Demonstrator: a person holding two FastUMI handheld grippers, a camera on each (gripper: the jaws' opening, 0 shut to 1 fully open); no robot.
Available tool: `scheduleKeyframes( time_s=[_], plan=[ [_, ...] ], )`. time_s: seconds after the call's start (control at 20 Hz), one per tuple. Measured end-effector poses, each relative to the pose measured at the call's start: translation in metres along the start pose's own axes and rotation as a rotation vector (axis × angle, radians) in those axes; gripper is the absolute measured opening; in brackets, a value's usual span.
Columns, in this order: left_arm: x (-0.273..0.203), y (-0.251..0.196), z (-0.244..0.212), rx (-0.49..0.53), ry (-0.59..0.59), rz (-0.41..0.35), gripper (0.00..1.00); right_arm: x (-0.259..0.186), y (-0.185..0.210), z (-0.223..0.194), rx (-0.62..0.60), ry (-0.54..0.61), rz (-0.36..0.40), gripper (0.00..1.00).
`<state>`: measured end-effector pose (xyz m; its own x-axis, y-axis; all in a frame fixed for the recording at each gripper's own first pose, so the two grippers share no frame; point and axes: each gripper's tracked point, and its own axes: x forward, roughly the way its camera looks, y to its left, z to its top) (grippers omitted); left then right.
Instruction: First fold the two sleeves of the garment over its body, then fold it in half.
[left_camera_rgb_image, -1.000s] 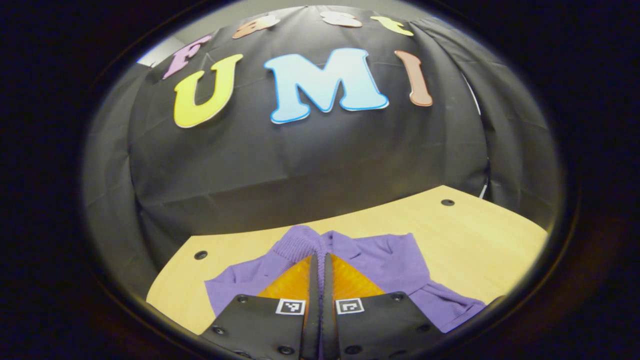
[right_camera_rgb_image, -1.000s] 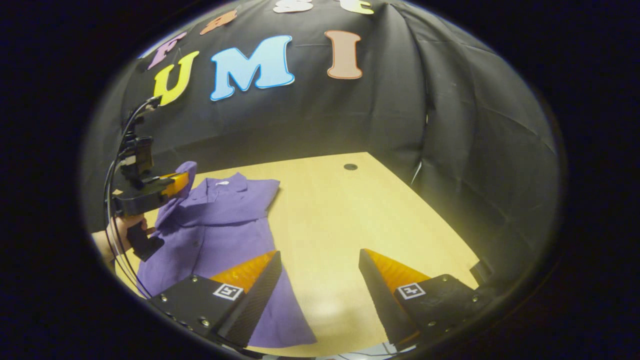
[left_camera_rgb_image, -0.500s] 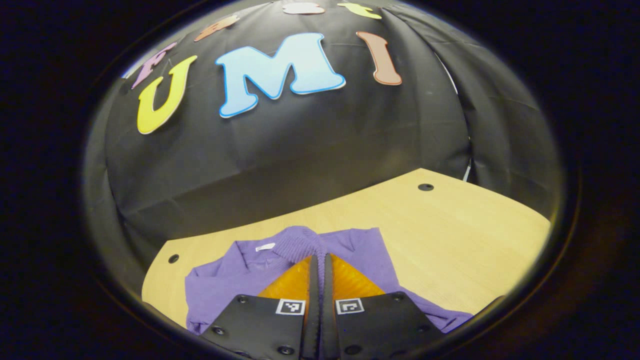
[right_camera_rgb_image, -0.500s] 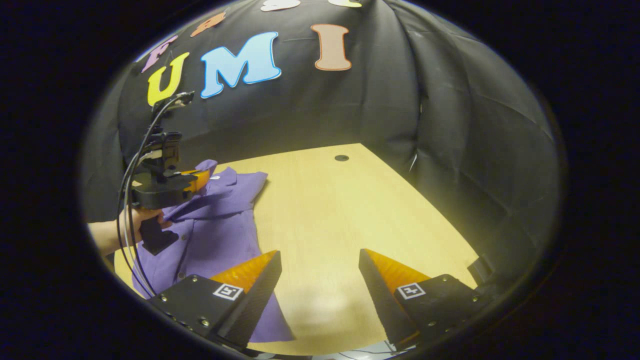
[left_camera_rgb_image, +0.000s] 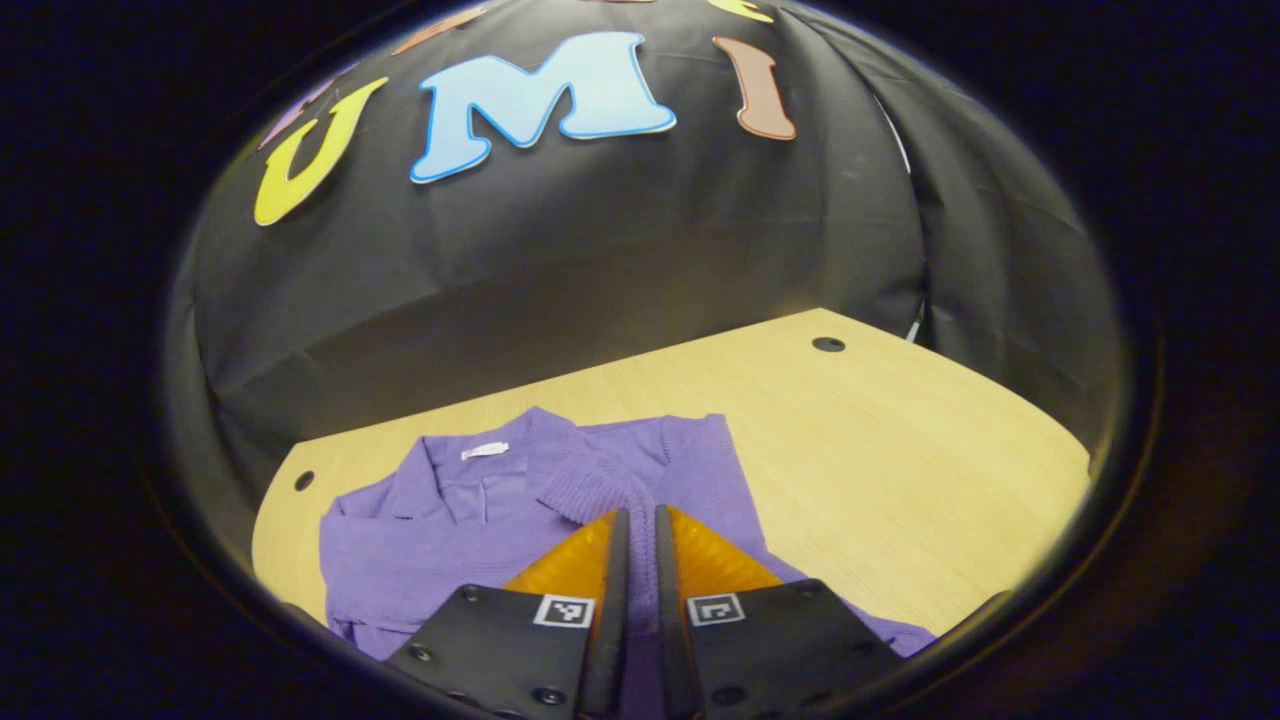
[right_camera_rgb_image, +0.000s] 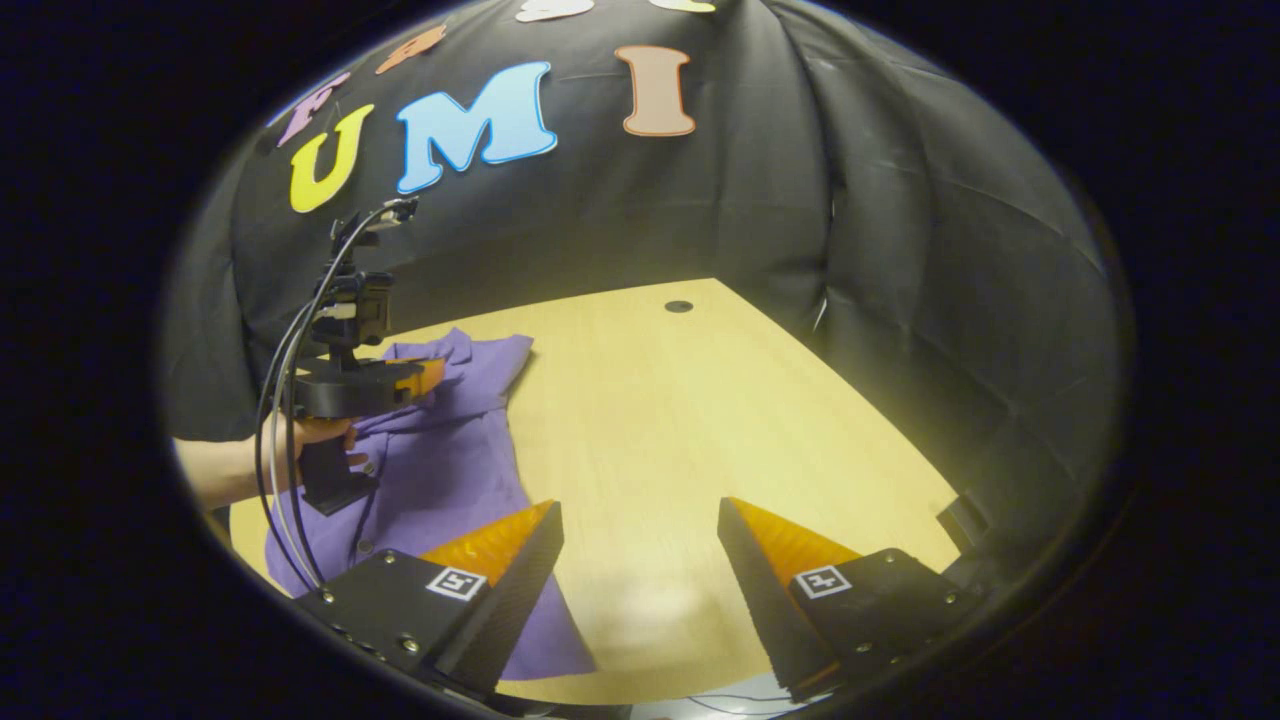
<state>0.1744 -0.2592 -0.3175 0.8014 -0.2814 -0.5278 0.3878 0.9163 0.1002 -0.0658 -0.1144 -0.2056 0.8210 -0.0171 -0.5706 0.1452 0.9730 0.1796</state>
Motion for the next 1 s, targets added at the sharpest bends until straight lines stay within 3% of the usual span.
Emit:
scheduleKeyframes(
  time_s=[0.1, 0.35, 0.45, 0.7, 1.0],
  plan=[
    [-0.004, -0.004, 0.005, -0.01, -0.01, -0.044, 0.36, -0.004, 0.006, 0.0, -0.02, -0.004, -0.011, 0.96],
    [-0.04, -0.008, 0.019, -0.023, -0.077, -0.113, 0.87, -0.02, 0.03, 0.003, -0.026, -0.027, -0.018, 0.96],
    [-0.065, 0.002, 0.021, -0.029, -0.105, -0.117, 0.95, -0.025, 0.043, 0.0, -0.029, -0.031, -0.022, 0.96],
    [-0.137, 0.042, 0.008, -0.04, -0.148, -0.125, 0.95, -0.044, 0.072, -0.014, -0.012, -0.038, -0.036, 0.96],
    [-0.217, 0.101, -0.039, -0.055, -0.151, -0.092, 0.95, -0.065, 0.097, -0.036, -0.022, -0.024, -0.057, 0.96]
  ],
)
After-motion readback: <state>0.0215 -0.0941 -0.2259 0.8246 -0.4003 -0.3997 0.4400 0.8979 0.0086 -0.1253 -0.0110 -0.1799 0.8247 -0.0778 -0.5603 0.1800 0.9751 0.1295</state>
